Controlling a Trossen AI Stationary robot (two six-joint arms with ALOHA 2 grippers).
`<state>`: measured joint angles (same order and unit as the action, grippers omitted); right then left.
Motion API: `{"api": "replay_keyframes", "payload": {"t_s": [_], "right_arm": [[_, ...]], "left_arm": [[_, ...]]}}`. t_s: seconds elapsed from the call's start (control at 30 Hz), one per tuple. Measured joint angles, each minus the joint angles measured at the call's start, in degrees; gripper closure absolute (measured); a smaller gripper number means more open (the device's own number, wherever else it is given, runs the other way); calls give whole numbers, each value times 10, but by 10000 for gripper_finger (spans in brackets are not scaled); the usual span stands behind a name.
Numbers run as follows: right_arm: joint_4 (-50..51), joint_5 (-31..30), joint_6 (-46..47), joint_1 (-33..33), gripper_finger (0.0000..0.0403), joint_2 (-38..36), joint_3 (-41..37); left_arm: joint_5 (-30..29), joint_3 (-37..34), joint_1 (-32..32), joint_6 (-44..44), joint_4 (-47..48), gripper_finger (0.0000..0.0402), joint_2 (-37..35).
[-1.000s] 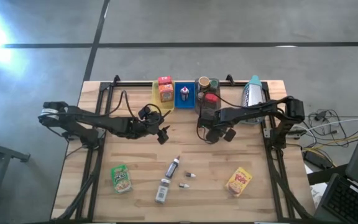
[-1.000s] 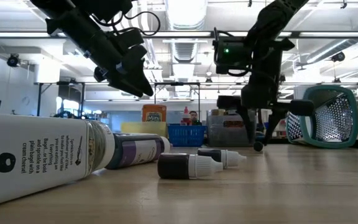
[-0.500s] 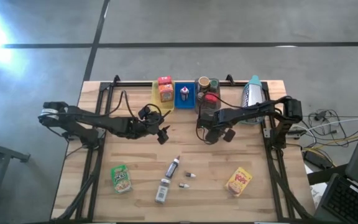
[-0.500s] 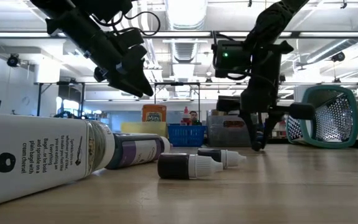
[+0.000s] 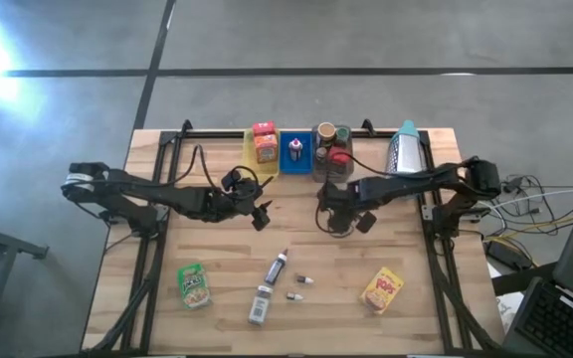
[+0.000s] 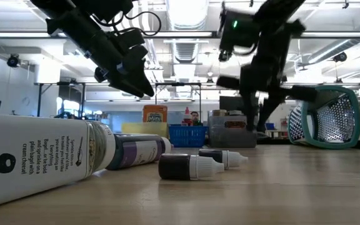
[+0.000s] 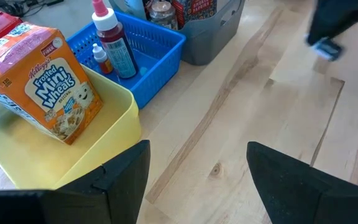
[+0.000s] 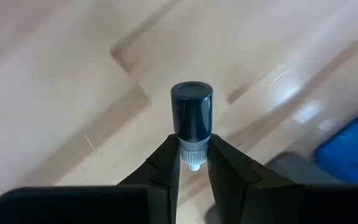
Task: Pick & Place Kitchen Items
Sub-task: Put the small blue food coloring bottle into the blue bin
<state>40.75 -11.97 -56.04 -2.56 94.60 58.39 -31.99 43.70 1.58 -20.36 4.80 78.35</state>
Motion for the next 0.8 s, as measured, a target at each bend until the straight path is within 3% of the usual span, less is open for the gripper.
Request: {"api": "replay_keyframes", "payload": {"t_s": [0.23, 0.3, 0.4, 0.63, 0.8], "right_arm": [[-1, -5, 65, 80, 343, -55, 0], [-13, -32, 68, 111, 344, -67, 2], [-45, -116, 36, 162, 342, -78, 2], [-194, -423, -131, 265, 344, -73, 2], [-277, -494, -205, 311, 344, -73, 2]], "left_arm": [[0, 0, 0, 0, 0, 128, 0], [0, 0, 0, 0, 0, 128, 0], [0, 0, 0, 0, 0, 128, 0], [0, 0, 0, -11, -2, 128, 0], [0, 0, 0, -13, -11, 128, 0]]}}
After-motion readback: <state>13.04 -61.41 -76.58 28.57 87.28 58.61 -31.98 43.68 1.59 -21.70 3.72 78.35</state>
